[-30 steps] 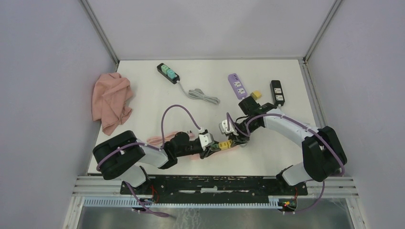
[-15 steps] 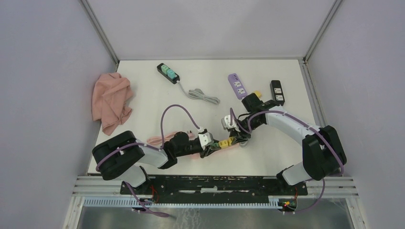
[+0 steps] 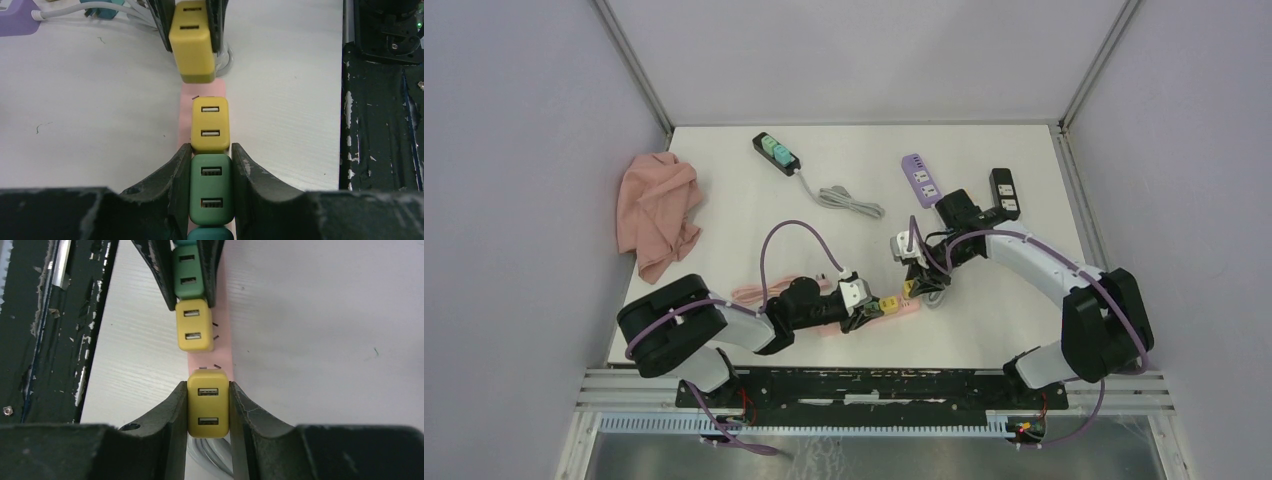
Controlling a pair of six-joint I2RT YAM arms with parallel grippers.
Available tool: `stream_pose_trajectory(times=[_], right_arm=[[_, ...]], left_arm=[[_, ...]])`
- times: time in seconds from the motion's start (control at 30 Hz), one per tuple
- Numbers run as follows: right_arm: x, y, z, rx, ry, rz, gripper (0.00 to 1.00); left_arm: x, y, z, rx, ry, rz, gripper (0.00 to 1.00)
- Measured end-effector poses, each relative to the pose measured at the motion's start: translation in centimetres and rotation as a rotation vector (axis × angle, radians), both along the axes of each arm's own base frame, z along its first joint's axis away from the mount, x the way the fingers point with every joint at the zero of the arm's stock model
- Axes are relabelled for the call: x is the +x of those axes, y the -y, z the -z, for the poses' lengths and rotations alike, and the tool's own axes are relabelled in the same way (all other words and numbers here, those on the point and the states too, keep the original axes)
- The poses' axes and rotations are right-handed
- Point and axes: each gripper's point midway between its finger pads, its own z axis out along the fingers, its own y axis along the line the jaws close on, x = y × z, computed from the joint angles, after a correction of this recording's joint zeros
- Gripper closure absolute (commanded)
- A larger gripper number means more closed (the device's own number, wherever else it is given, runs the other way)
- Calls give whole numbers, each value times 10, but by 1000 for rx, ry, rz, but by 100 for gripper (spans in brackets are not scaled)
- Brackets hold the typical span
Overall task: Pull the plug off the socket
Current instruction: Remove the plug from the socket, then place the plug at the center of the board.
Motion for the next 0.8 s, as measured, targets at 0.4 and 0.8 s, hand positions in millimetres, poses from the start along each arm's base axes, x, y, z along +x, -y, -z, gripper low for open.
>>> stream_pose_trajectory(times=[0.4,0.8], right_arm=[[12,17,-22,57,-32,74,100],[81,96,-36,10,-99,556,94]], left_arm=[[0,0,1,3,-2,0,97],[0,0,1,3,-3,1,97]])
